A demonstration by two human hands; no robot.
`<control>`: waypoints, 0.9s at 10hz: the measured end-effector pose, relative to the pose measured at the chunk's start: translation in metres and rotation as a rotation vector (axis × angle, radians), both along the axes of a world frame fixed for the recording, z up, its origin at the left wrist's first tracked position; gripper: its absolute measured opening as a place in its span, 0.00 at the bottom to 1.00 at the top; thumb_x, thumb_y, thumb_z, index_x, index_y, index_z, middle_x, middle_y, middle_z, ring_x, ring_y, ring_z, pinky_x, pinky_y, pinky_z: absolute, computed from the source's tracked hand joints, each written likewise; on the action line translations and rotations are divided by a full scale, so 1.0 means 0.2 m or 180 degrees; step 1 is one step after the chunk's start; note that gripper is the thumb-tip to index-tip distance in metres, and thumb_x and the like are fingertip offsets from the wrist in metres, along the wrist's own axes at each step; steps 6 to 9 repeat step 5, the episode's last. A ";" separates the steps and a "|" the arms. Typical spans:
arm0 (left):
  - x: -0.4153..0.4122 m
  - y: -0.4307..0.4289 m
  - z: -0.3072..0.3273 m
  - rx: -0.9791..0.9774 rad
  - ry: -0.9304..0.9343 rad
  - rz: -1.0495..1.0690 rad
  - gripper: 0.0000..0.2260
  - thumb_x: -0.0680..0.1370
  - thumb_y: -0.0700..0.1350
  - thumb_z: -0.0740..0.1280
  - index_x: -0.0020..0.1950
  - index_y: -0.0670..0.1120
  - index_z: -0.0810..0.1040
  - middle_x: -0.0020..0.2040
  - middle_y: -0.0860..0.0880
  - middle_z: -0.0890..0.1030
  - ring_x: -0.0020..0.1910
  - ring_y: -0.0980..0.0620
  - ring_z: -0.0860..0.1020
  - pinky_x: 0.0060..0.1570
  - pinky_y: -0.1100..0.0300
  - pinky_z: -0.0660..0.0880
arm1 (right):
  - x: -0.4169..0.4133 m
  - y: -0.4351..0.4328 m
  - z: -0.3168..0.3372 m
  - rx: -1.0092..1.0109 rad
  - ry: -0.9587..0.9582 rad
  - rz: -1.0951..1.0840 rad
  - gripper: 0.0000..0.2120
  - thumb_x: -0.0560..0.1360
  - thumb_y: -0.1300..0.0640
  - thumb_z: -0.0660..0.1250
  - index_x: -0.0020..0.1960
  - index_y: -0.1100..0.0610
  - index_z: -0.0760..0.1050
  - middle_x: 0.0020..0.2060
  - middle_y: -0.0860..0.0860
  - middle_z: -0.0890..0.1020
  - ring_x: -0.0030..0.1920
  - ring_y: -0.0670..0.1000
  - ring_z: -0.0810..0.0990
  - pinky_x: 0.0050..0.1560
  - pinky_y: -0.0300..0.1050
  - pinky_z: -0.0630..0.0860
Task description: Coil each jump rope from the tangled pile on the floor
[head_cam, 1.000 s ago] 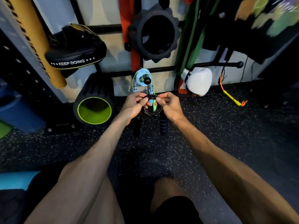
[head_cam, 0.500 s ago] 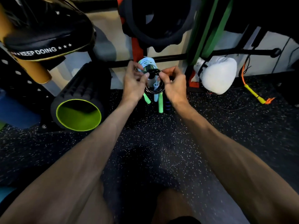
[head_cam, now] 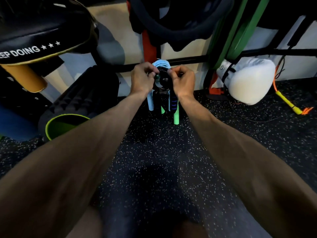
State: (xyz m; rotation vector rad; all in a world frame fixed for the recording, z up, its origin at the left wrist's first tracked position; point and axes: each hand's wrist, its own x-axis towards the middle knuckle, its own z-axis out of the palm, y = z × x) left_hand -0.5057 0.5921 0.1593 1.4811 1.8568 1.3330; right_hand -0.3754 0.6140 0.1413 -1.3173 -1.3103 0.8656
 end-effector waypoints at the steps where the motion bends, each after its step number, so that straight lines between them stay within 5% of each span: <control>1: 0.01 0.04 -0.01 -0.0250 -0.0170 -0.0022 0.16 0.75 0.28 0.62 0.49 0.45 0.84 0.52 0.47 0.84 0.48 0.54 0.81 0.51 0.66 0.77 | 0.01 0.07 -0.04 -0.0063 -0.0297 0.0212 0.10 0.77 0.67 0.64 0.52 0.61 0.83 0.48 0.54 0.86 0.51 0.49 0.82 0.59 0.40 0.78; 2: -0.02 0.00 0.01 -0.0758 -0.0507 -0.0216 0.20 0.75 0.26 0.60 0.61 0.41 0.81 0.62 0.44 0.79 0.60 0.51 0.77 0.62 0.63 0.73 | 0.01 0.08 -0.08 -0.0547 -0.0664 0.0553 0.22 0.78 0.69 0.61 0.68 0.53 0.76 0.65 0.51 0.79 0.64 0.47 0.77 0.67 0.34 0.68; 3: -0.06 -0.06 0.01 -0.0818 -0.0416 -0.0211 0.19 0.74 0.26 0.62 0.62 0.40 0.80 0.61 0.47 0.78 0.60 0.52 0.75 0.58 0.69 0.72 | 0.02 0.05 -0.07 -0.0625 -0.0805 0.0795 0.25 0.77 0.67 0.64 0.72 0.51 0.71 0.67 0.50 0.77 0.65 0.49 0.77 0.70 0.40 0.69; 5: -0.06 -0.25 0.04 -0.0984 -0.0004 0.0079 0.12 0.76 0.29 0.62 0.51 0.42 0.79 0.51 0.43 0.78 0.52 0.47 0.76 0.47 0.73 0.70 | 0.19 -0.15 0.07 -0.0613 -0.1205 0.0631 0.18 0.78 0.66 0.61 0.66 0.58 0.73 0.58 0.54 0.79 0.58 0.56 0.79 0.63 0.49 0.75; 9: -0.06 -0.25 0.04 -0.0984 -0.0004 0.0079 0.12 0.76 0.29 0.62 0.51 0.42 0.79 0.51 0.43 0.78 0.52 0.47 0.76 0.47 0.73 0.70 | 0.19 -0.15 0.07 -0.0613 -0.1205 0.0631 0.18 0.78 0.66 0.61 0.66 0.58 0.73 0.58 0.54 0.79 0.58 0.56 0.79 0.63 0.49 0.75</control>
